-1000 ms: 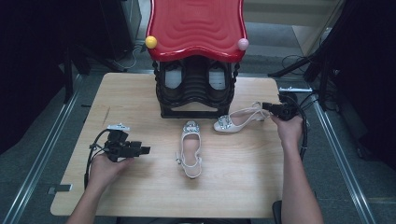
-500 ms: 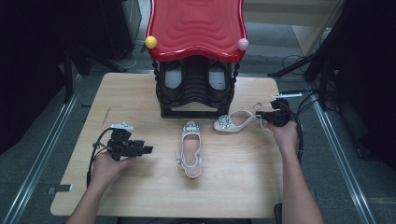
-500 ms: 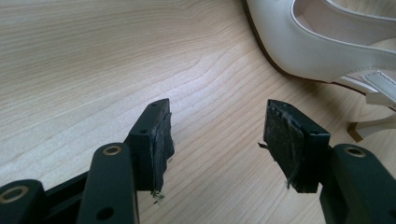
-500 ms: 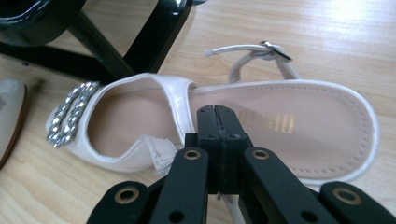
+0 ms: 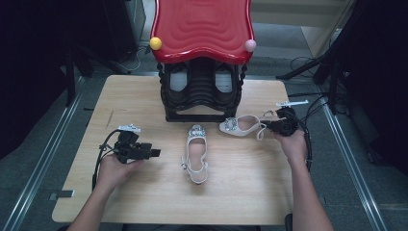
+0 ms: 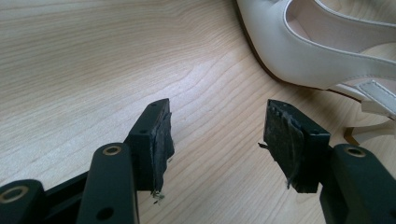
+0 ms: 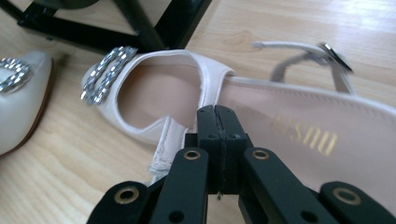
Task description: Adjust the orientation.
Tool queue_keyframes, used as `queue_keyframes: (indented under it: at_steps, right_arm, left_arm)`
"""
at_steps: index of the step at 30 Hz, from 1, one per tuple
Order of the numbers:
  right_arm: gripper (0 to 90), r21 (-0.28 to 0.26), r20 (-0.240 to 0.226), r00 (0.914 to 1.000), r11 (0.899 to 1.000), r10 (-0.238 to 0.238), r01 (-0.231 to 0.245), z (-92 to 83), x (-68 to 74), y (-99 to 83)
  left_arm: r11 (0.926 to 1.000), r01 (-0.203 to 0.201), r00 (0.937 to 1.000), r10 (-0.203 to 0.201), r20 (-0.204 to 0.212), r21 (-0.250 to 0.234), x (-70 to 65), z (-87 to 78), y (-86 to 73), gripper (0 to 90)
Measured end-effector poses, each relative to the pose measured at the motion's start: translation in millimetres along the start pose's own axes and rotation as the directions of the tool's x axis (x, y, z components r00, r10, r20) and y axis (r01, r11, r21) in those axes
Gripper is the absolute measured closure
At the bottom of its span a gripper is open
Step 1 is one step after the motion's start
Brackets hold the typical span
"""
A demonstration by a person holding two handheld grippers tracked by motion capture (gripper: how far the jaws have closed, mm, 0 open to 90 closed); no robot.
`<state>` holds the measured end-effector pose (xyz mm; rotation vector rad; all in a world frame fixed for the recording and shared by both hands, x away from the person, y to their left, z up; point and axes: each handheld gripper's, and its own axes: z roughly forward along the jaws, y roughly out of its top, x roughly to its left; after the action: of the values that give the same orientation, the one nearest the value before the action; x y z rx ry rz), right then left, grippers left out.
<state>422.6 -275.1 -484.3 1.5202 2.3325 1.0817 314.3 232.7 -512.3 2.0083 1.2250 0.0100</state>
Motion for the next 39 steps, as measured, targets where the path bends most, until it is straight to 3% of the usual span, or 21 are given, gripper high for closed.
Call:
queue_keyframes:
  at_steps: [15,20,33,39]
  right_arm:
    - [90.0,0.034,-0.056,0.9981,0.999,-0.023,0.025,-6.0,25.2,-16.2]
    - [90.0,0.034,-0.065,0.9976,0.999,-0.024,0.027,-7.9,32.8,-21.9]
    - [82.4,-0.102,-0.043,0.999,0.995,-0.012,0.007,-31.2,24.8,-17.6]
    - [80.0,-0.093,-0.08,0.9956,0.995,-0.05,0.042,-24.9,35.4,-12.6]
  left_arm:
    - [0.9999,-0.012,0.9998,0.012,0.017,-0.012,-1.6,6.8,8.1,41.8]
    - [0.9997,-0.023,0.9994,0.023,0.024,0.006,-2.9,10.1,13.4,41.8]
    - [0.9993,-0.031,0.9991,0.03,0.03,0.021,-4.1,13.9,14.9,41.9]
    - [0.9996,-0.022,0.9996,0.022,0.019,0.016,-3.0,9.6,10.6,41.8]
